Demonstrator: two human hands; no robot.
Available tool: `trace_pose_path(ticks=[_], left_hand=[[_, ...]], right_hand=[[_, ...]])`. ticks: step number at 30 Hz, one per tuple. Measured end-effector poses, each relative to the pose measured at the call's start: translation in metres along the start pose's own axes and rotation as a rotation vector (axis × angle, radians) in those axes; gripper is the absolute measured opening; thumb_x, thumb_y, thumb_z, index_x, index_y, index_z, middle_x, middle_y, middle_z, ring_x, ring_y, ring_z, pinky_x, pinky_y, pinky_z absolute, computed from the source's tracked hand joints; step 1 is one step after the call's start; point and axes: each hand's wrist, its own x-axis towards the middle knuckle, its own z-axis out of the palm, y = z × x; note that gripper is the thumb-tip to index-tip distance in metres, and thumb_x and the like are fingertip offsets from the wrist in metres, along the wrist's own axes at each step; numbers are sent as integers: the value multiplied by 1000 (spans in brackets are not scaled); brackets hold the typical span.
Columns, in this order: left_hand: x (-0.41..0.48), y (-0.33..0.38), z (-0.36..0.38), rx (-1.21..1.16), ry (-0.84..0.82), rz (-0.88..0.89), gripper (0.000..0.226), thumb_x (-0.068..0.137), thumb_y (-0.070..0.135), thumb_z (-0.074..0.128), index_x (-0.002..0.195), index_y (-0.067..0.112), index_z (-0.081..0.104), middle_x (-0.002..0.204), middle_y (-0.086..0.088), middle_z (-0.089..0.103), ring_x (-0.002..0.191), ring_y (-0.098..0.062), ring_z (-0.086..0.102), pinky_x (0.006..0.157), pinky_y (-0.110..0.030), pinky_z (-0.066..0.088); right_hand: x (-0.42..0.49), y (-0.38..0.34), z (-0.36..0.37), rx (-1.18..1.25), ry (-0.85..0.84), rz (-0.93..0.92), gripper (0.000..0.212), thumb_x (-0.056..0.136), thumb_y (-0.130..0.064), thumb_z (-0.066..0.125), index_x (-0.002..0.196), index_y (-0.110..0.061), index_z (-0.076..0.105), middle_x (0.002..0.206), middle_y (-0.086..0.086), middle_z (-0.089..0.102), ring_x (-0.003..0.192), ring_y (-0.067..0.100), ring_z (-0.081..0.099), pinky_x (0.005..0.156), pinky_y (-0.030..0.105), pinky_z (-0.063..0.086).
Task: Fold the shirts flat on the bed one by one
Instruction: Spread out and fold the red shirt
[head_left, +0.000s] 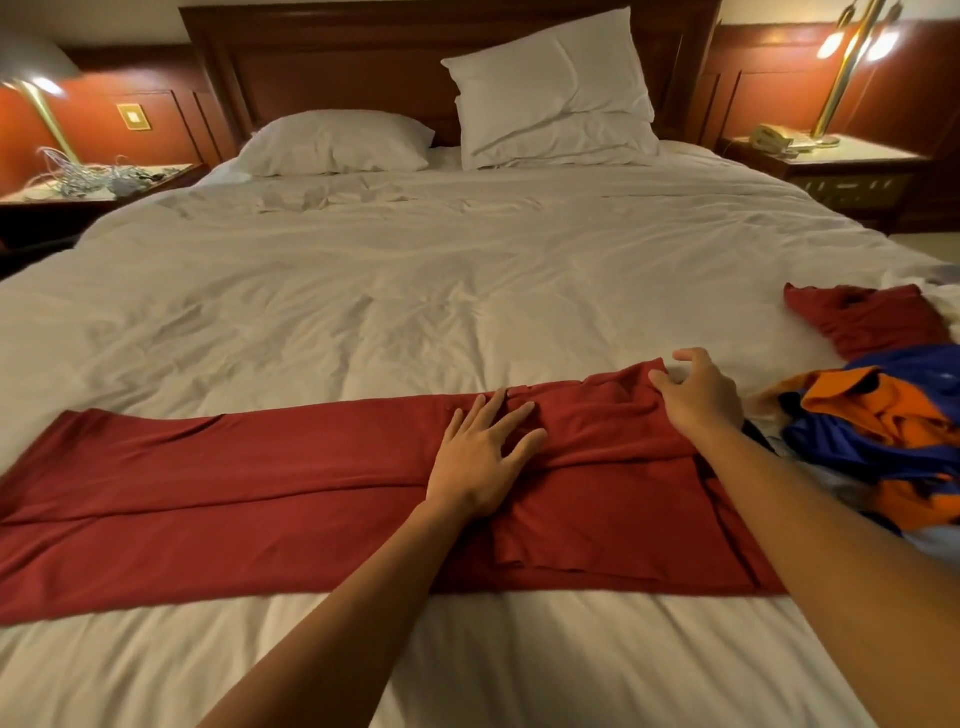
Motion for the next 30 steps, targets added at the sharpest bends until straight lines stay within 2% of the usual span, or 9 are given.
trace_pose_path(ticks=[3,6,11,15,19,23,26,28,30], left_hand=[[0,-1,2,21,-14,-17,68,91,76,20,151,47,31,166,10,12,153,-9,2,125,-37,-3],[1,-1,3,48,-20,-17,68,92,76,19,152,46,29,166,9,11,153,-9,0,125,-36,-4],[-1,0,1,35,-29,-23,63,95,71,24,152,45,30,166,9,11,153,-8,1,125,-35,-4],[-3,3,-4,-103,68,-45,52,98,61,39,146,41,44,156,10,35,146,-12,24,122,-34,13],[-5,9,-13,-258,162,-129,29,95,46,57,123,42,63,110,12,58,112,-11,47,106,-37,31],[3,16,-28,-393,48,-213,21,90,35,70,111,33,72,96,12,66,97,-10,62,103,-38,43],[10,20,-39,-565,39,-214,25,84,15,77,108,20,77,90,9,66,89,-12,64,93,-28,52],[11,21,-44,-679,28,-221,32,81,6,78,112,17,76,93,8,64,87,-8,63,86,-21,53],[10,19,-46,-627,-51,-199,40,80,2,78,116,19,74,106,1,65,96,-9,62,85,-14,50]], right_hand=[[5,2,4,-8,74,0,28,93,-27,67,116,-20,54,107,17,67,100,39,62,71,34,41],[8,12,-2,-38,68,11,24,90,-21,71,108,-18,54,104,18,66,99,39,60,73,36,43],[0,3,-14,-122,49,-116,29,94,-11,56,122,-17,54,119,19,55,100,40,58,82,40,47],[-32,-13,-15,-212,78,-334,30,96,-32,54,124,-22,54,114,11,59,106,33,56,82,43,49],[-49,-8,-16,-477,-26,-276,45,95,-55,52,127,-24,49,113,7,67,111,33,59,94,49,43],[-49,4,-19,-231,14,-347,24,92,-35,67,112,-23,60,95,8,70,97,32,64,88,47,49],[-48,6,-18,11,97,-447,10,92,-16,68,99,-21,66,94,4,68,89,20,63,75,33,49],[-42,6,-16,106,69,-413,11,92,-12,67,98,-22,67,97,2,67,88,15,61,72,26,44],[-35,8,-13,35,-36,-382,13,92,-12,66,97,-23,69,98,2,67,89,18,63,74,27,45]])
